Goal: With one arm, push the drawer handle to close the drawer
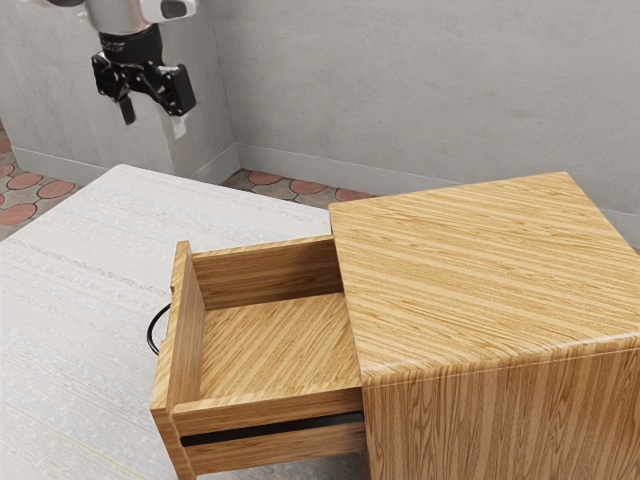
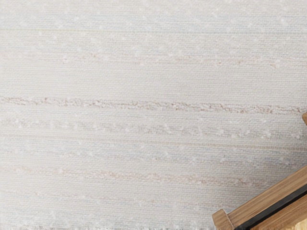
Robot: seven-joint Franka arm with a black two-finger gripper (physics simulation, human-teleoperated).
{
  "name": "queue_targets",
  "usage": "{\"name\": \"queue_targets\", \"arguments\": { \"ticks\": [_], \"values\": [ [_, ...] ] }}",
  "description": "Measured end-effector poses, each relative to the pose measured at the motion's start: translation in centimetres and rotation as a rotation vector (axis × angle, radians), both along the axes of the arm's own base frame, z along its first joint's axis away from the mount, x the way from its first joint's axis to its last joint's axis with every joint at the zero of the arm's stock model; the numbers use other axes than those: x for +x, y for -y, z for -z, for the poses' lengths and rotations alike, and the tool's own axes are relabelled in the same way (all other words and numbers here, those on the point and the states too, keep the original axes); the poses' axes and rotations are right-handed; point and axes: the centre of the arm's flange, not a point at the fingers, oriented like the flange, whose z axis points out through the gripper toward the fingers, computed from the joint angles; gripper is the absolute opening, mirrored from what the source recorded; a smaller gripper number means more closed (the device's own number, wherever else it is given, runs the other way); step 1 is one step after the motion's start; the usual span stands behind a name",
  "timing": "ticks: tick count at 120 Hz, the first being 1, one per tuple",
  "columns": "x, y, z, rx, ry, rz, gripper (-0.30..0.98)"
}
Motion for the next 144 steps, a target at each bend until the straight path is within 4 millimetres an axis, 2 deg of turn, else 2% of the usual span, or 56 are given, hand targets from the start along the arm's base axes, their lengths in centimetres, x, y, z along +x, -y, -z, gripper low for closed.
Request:
{"name": "queue_targets", "arguments": {
  "ticks": [22, 24, 34, 41, 53, 84, 90, 95, 107, 114, 125, 144],
  "values": [
    [-0.1, -0.7, 0.0, 0.009, -0.023, -0.030, 0.69],
    [-0.2, -0.7, -0.8, 0.008, -0.012, -0.033, 0.69],
    [-2.4, -1.0, -8.7, -0.002, 0.120, -0.049, 0.69],
    [-3.6, -1.1, -10.8, -0.018, 0.137, -0.057, 0.69],
    [-4.7, -1.3, -11.5, -0.030, 0.112, -0.070, 0.69],
    [-5.4, -1.5, -10.8, -0.038, 0.043, -0.086, 0.69],
    [-5.5, -1.4, -10.2, -0.036, 0.018, -0.084, 0.69],
    [-6.4, -1.2, -8.8, -0.032, -0.023, -0.082, 0.69],
    [-11.5, 1.3, -2.0, -0.006, -0.151, -0.036, 0.68],
    [-13.4, 1.9, 1.1, 0.006, -0.177, -0.010, 0.69],
    [-16.4, 3.3, 4.3, 0.029, -0.169, 0.046, 0.69],
    [-19.9, 3.8, 8.9, 0.034, -0.140, 0.166, 0.69]
  ]
}}
